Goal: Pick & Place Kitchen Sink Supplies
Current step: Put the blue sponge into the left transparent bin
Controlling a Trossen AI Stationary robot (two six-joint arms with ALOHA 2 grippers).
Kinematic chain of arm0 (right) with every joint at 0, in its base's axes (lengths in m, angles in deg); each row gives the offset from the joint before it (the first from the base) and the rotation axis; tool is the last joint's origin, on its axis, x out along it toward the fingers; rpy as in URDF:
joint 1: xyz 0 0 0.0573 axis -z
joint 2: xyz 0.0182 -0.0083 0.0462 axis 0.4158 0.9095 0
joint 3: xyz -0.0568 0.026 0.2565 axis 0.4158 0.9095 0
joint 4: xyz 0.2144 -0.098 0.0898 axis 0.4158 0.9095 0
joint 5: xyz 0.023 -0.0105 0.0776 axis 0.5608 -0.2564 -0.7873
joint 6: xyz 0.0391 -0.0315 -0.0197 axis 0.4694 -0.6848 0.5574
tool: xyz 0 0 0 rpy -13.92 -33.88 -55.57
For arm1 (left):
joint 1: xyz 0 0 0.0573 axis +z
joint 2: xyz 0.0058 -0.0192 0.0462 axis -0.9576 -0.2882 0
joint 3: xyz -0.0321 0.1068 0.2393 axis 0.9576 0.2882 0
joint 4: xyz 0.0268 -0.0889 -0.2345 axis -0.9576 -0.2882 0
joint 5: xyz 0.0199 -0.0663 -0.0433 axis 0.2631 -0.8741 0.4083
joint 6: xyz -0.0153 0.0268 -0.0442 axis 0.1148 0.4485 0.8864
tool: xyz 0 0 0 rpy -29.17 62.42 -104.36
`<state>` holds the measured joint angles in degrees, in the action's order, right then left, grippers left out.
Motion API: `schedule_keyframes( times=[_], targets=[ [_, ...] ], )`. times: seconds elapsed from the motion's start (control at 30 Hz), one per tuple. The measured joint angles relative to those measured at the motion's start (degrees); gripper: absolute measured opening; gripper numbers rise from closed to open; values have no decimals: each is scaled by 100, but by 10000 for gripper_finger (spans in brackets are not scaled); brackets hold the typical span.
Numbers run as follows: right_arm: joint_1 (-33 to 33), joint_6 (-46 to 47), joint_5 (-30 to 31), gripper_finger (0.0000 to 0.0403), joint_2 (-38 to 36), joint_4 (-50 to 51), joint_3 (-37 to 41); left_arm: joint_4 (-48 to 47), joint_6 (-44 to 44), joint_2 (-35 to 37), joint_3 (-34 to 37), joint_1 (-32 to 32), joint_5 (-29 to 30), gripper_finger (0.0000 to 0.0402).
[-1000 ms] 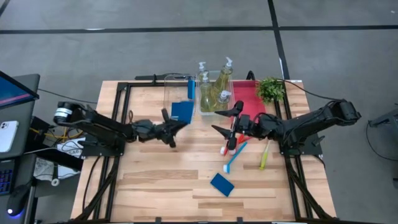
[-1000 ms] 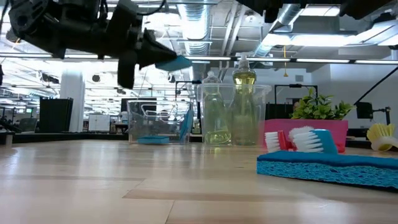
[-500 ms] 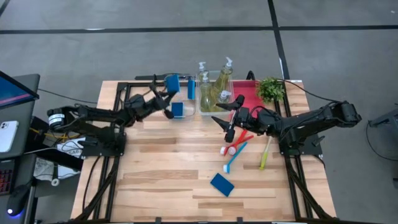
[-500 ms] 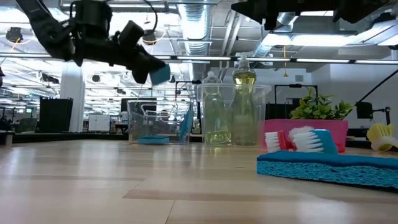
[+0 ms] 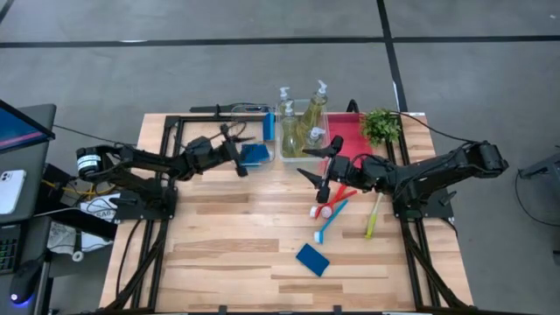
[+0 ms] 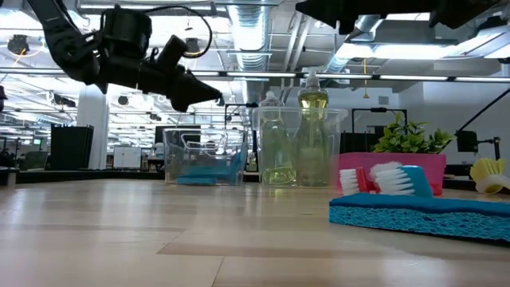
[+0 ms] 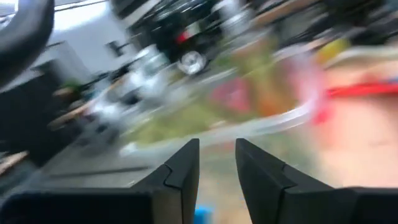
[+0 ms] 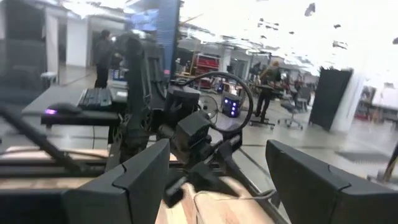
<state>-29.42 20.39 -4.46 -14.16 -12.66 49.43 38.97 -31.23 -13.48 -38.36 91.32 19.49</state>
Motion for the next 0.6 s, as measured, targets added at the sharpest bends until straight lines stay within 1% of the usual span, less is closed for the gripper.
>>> schedule_keyframes(
  times=[0.07,0.17,0.23,0.27,0.4,0.47,0.5,0.6],
  targets=[
    [-90,-222,-1,260,0,-2,0,2,135,0,0,-289,-428,107],
    [-198,-336,27,260,0,-6,0,11,436,0,0,-745,-1334,107],
    [-196,-260,203,260,0,-43,0,21,692,0,0,-1028,-1746,105],
    [-195,-185,349,260,0,-69,0,25,824,0,0,-1158,-1843,104],
    [-183,-95,938,260,0,-125,0,39,1373,0,0,-1597,-1941,104],
    [-183,-95,1073,260,0,-129,2,51,1736,0,-13,-1733,-1934,104],
    [-183,-95,1081,260,0,-136,0,50,2044,-13,-53,-1786,-1846,104],
    [-188,-95,1094,260,0,-199,1,79,3222,-167,-290,-1862,-1321,104]
  ],
)
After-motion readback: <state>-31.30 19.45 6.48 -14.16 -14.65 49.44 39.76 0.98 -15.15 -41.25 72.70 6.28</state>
